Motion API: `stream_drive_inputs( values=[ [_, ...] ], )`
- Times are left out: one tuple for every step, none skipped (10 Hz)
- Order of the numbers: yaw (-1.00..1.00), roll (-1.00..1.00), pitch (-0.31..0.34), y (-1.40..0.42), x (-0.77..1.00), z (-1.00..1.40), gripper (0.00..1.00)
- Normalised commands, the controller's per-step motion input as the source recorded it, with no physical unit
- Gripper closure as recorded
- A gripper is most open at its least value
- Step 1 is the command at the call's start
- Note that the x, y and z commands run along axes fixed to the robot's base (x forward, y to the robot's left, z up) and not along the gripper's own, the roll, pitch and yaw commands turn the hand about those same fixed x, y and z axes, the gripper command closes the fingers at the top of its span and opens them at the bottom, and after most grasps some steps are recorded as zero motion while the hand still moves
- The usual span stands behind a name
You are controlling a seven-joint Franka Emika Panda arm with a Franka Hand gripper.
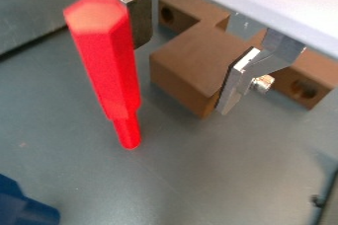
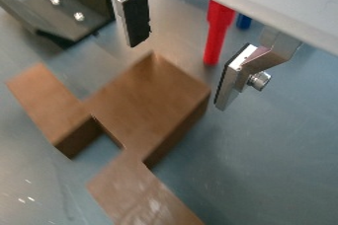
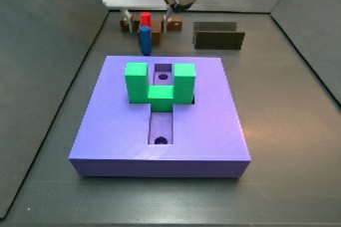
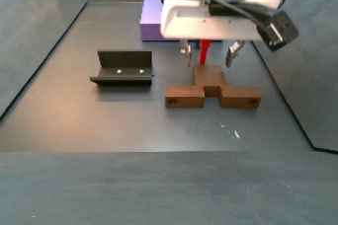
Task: Pick up the brown object. Move up. Place the brown object on the fixture. Regrasp the brown object. Move to above the board. Insert the brown object.
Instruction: Pick up the brown object.
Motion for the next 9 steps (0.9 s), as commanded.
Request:
stream_drive_inputs(
  values=[
    [0.0, 0.0, 0.0, 0.03, 0.0, -0.31, 0.0],
    [0.0, 0.0, 0.0, 0.01, 0.08, -0.2, 0.0],
    [0.0, 0.0, 0.0, 0.03, 0.04, -0.21, 0.0],
    [0.0, 0.02, 0.004, 0.07, 0.03, -0.2, 0.0],
    [0.0, 0.05, 0.023, 0.08, 0.04, -0.17, 0.0],
    [-0.05, 0.04, 0.039, 0.17, 0.03, -0.15, 0.0],
    [-0.1, 0.0, 0.033, 0.13, 0.0, -0.04, 0.0],
    [-0.07, 0.0, 0.019, 0.07, 0.0, 0.0, 0.0],
    [-0.01, 0.0, 0.01, 0.0, 0.0, 0.0, 0.0]
  ],
)
